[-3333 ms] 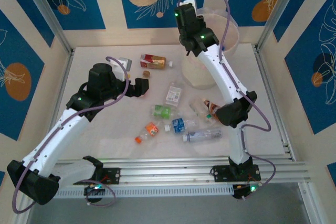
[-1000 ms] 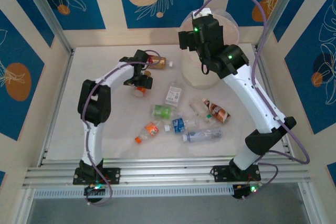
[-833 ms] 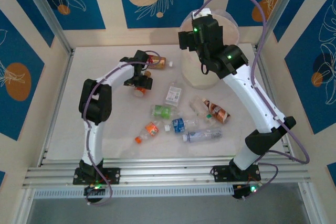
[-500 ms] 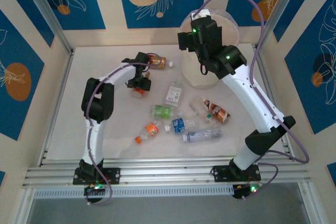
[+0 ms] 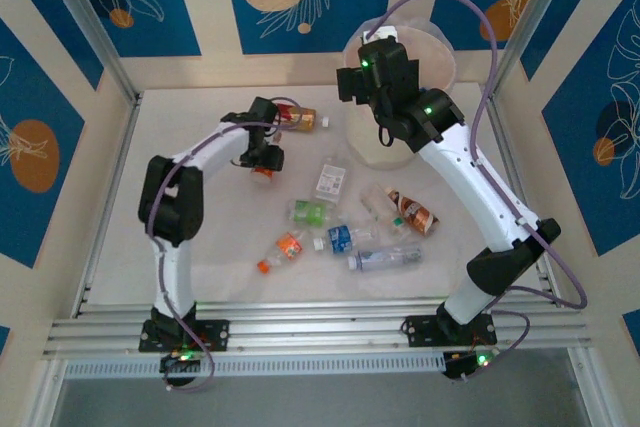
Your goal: Put the plastic bottles in the bin
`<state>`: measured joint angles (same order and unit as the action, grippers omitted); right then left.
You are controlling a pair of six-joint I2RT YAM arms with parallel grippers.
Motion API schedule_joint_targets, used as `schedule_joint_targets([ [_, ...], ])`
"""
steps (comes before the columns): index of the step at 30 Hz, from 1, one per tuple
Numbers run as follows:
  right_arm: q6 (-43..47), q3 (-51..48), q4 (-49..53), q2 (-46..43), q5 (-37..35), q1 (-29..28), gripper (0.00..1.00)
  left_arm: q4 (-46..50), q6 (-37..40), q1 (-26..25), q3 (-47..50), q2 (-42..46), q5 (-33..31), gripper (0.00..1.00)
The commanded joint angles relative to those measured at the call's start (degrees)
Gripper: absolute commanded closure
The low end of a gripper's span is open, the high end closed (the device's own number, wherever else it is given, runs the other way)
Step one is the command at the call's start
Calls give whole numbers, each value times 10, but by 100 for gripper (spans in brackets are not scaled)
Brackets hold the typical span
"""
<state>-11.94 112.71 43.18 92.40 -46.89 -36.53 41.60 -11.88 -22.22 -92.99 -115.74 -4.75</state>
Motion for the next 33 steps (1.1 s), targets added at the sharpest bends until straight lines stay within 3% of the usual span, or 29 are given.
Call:
schedule_joint_targets([
  [1,-35,-6,0,-19,29,-1,1,-58,-9,4,37,93,33,44],
  [11,-70,1,-9,-26,197,17,0,-225,-16,-16,172,308,122,44],
  [16,-90,-10,-24,-33,290,34,1,-342,-7,-30,243,389,197,44],
  [25,-107,-15,-58,-31,466,51,5,-410,-9,-52,269,431,273,42],
  [33,-105,-1,-60,-10,523,47,15,-425,-11,-70,254,422,283,42],
])
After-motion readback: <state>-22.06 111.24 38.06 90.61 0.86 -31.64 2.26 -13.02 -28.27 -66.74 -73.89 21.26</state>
